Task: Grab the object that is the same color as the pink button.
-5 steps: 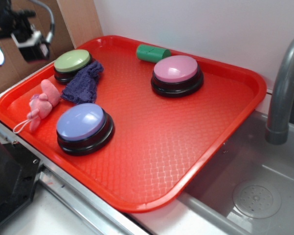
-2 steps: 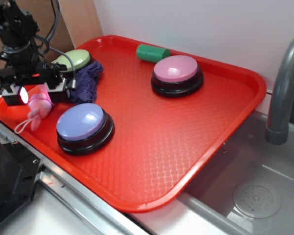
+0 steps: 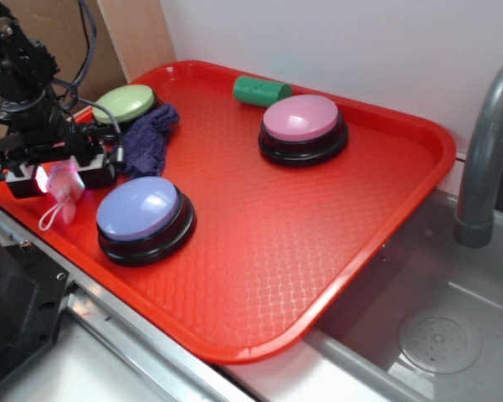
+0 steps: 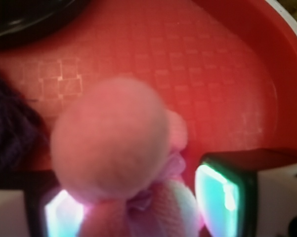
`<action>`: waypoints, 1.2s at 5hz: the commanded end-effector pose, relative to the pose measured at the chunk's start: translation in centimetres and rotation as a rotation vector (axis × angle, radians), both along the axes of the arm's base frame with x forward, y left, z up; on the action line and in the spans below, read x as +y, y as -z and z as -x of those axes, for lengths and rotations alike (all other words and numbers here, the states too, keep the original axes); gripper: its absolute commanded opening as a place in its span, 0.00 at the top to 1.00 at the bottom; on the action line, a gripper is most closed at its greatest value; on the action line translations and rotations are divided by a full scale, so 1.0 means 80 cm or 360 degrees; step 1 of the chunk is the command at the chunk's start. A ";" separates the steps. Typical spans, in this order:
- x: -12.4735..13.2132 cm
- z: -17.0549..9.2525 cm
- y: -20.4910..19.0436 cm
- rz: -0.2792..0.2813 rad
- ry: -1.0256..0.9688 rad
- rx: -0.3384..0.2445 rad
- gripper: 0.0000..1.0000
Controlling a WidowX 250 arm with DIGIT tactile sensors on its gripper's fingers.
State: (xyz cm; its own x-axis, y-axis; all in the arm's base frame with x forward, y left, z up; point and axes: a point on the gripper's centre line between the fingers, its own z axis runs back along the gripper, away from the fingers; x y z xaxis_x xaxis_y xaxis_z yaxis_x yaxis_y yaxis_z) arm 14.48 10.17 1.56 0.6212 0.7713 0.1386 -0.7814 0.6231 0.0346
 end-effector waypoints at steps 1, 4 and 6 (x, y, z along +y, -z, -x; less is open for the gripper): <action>0.006 -0.003 -0.023 -0.0009 0.0026 -0.0064 1.00; -0.066 -0.075 -0.161 0.0163 0.0669 -0.0063 1.00; -0.119 -0.116 -0.187 0.0272 0.1048 -0.0175 1.00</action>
